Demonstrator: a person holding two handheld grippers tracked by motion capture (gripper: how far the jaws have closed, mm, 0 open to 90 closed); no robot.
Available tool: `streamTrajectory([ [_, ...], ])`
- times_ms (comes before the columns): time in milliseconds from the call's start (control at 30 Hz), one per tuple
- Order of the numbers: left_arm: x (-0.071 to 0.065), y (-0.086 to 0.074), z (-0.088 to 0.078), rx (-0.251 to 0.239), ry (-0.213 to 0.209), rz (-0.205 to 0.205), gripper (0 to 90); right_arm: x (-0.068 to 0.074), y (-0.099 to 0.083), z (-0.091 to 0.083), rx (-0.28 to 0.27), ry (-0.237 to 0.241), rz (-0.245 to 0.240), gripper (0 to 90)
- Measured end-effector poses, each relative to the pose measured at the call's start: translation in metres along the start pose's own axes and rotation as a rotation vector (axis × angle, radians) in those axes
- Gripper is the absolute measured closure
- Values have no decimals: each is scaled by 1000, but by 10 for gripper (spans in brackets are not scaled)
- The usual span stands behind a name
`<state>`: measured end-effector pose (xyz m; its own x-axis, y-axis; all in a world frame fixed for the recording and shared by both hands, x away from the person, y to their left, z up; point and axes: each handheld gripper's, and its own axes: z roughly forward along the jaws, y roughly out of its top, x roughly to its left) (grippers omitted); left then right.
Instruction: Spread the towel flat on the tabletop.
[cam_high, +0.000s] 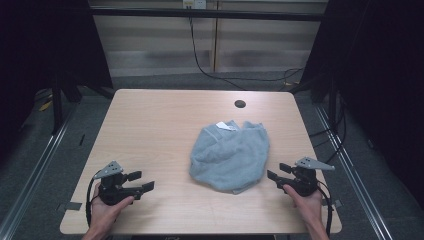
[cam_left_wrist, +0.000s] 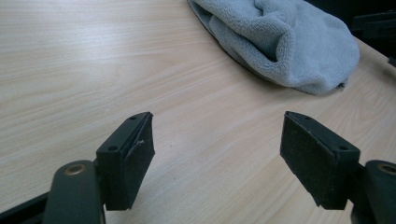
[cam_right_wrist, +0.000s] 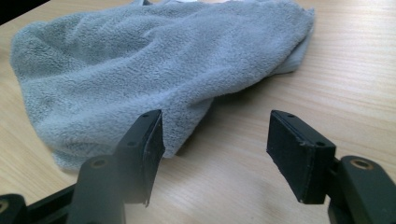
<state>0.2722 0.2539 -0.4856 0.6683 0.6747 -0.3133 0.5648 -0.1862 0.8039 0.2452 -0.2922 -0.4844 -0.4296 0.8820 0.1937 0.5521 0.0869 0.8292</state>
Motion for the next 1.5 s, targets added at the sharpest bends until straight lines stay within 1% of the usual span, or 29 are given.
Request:
streamTrajectory([
  [133, 1, 0, 0, -4, 7, -8, 252, 3, 4, 0, 7, 12, 2, 351],
  [267, 2, 0, 4, 4, 15, 3, 267, 8, 13, 3, 4, 48, -2, 314],
  [467, 1, 1, 9, 22, 15, 9, 280, 12, 35, 19, 29, 86, -26, 268],
  [500, 1, 1, 9, 22, 14, 12, 282, 12, 46, 27, 40, 89, -42, 248],
  [533, 0, 1, 9, 22, 16, 19, 282, 12, 46, 27, 40, 89, -42, 248],
  [567, 0, 1, 9, 23, 17, 30, 283, 13, 52, 32, 45, 93, -45, 234],
  [600, -2, 1, 8, 23, 22, 37, 283, 13, 64, 42, 58, 92, -62, 211],
  [633, -3, 1, 7, 22, 18, 43, 283, 14, 69, 47, 69, 86, -69, 205],
  [667, -4, 1, 6, 18, 13, 43, 283, 14, 69, 47, 69, 86, -69, 205],
  [700, -5, 2, 6, 16, 6, 50, 282, 14, 73, 53, 80, 93, -73, 198],
  [733, -6, 2, 6, 15, 2, 53, 282, 14, 80, 66, 119, 91, -76, 178],
  [767, -6, 2, 6, 16, -1, 59, 281, 14, 81, 73, 139, 81, -90, 181],
  [800, -6, 3, 7, 17, -5, 62, 281, 14, 81, 73, 139, 81, -90, 181],
  [833, -6, 3, 8, 22, -7, 70, 281, 14, 82, 80, 161, 62, -104, 180],
  [900, -6, 3, 9, 28, -8, 73, 281, 10, 79, 94, 198, 51, -95, 180],
  [933, -6, 3, 9, 29, -5, 77, 281, 8, 71, 108, 257, 52, -90, 220],
  [967, -6, 3, 9, 29, -5, 77, 280, 7, 65, 114, 272, 60, -89, 235],
  [1000, -6, 3, 8, 26, -6, 74, 280, 7, 65, 114, 272, 60, -89, 235],
  [1033, -6, 3, 7, 24, -3, 74, 280, 9, 58, 118, 254, 54, -81, 301],
  [1067, -6, 3, 7, 18, -1, 66, 280, 9, 58, 118, 254, 54, -81, 301],
  [1100, -6, 3, 6, 18, 0, 66, 280, 10, 58, 117, 257, 56, -78, 348],
  [1167, -6, 4, 6, 12, 2, 58, 282, 16, 56, 114, 264, 54, -101, 456],
  [1233, -7, 4, 6, 8, 6, 61, 287, 22, 52, 111, 260, 63, -111, 516],
  [1333, -7, 6, 9, 12, 5, 38, 331, 28, 47, 107, 243, 84, -109, 605],
  [1367, -7, 8, 11, 14, 12, 36, 341, 31, 46, 107, 248, 91, -122, 620],
  [1400, -6, 9, 13, 17, 13, 32, 348, 37, 45, 106, 256, 117, -132, 631],
  [1433, -6, 10, 15, 15, 11, 25, 362, 40, 44, 105, 256, 129, -139, 634],
  [1467, -7, 12, 16, 14, 7, 23, 362, 40, 44, 105, 256, 129, -139, 634],
  [1500, -8, 14, 17, 16, -8, 32, 389, 43, 43, 104, 259, 139, -153, 636],
])
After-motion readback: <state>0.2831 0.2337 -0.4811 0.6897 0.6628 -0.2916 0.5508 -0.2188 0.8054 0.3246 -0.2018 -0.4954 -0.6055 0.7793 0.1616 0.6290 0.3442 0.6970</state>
